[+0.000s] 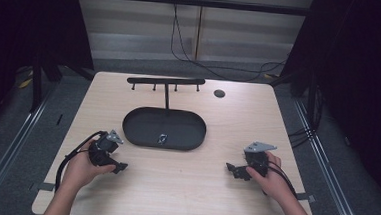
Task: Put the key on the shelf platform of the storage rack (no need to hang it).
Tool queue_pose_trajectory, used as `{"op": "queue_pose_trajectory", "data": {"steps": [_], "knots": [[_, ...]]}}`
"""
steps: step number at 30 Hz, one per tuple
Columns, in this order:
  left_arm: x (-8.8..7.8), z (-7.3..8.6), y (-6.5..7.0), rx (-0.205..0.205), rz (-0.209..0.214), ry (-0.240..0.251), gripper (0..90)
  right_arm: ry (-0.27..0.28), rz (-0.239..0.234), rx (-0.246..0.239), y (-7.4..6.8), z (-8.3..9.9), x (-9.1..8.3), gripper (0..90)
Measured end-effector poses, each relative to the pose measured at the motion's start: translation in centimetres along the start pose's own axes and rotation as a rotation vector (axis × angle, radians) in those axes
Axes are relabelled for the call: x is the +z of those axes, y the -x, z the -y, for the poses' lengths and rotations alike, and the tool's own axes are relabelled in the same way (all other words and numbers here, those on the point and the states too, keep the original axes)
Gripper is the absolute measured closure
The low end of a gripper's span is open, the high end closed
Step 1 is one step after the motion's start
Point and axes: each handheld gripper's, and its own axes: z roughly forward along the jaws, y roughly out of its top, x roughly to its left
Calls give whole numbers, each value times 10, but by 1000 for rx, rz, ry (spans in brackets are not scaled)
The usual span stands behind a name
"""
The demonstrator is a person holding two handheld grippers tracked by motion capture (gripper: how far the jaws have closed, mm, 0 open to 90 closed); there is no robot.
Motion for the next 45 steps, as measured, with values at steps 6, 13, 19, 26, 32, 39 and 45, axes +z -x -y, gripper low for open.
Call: {"op": "queue_pose_trajectory", "data": {"steps": [6,13,19,26,32,39,45], "knots": [[2,11,-7,2,0,4,217,-1,0,0,0,0,0,98],[4,17,-11,2,16,44,167,0,0,0,0,0,0,98],[6,25,-13,-4,47,102,131,0,0,0,0,0,0,98],[9,30,-12,-6,45,146,78,0,0,0,0,0,0,98],[13,34,-11,-10,48,185,0,0,0,0,0,0,0,99],[16,41,-13,1,46,271,0,0,0,0,0,0,0,98],[17,42,-13,1,45,287,0,-1,0,0,0,0,0,98]]}}
